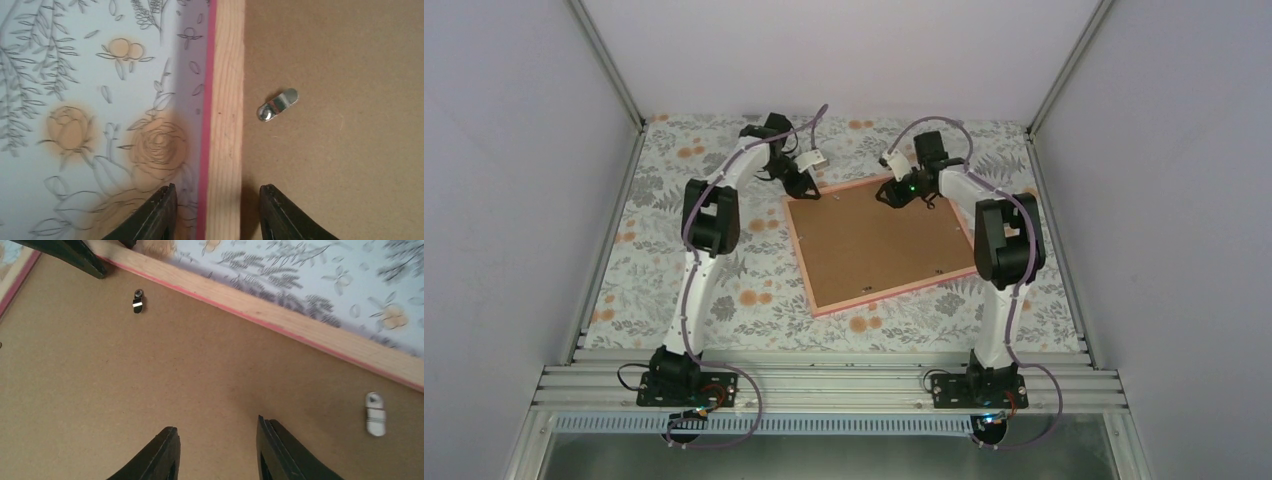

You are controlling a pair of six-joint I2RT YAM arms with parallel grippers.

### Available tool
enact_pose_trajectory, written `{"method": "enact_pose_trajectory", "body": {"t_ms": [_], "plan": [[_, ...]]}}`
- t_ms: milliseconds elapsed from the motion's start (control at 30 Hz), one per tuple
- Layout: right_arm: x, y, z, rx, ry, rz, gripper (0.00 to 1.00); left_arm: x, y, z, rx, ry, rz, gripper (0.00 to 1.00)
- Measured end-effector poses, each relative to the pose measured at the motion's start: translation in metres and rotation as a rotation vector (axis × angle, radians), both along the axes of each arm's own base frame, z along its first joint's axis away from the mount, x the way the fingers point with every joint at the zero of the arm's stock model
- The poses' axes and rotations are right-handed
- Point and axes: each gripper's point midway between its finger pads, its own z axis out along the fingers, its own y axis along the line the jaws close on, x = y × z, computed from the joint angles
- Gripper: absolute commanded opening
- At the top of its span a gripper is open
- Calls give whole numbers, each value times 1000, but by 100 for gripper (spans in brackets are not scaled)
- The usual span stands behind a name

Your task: Put the photo into the frame

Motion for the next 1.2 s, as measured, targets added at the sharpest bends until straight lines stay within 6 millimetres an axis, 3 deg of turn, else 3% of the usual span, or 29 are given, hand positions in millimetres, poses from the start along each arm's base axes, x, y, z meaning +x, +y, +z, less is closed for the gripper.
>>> {"method": "enact_pose_trajectory", "body": {"t_ms": [100,267,400,533,700,867,933,1067,1200], "plan": [[-10,6,-10,-2,30,11,40,-13,-3,-6,-22,39,-9,34],[-20,25,-16,2,36,34,47,-40,9,-5,-4,68,-6,21],[-29,47,-18,1,26,69,49,-60,20,-6,4,68,-16,20],[-33,59,-16,7,14,92,60,-81,30,-7,19,49,-50,21],[-19,60,-5,14,-32,110,67,-83,39,-6,20,28,-86,21],[9,69,0,23,-79,132,59,-74,42,-5,43,3,-117,18],[8,70,-5,25,-69,130,52,-68,42,-5,47,-2,-115,17],[-19,74,-19,17,-29,132,36,-62,40,-5,43,2,-91,16],[-55,103,-26,5,-8,176,25,-63,39,-6,30,15,-70,16]]}}
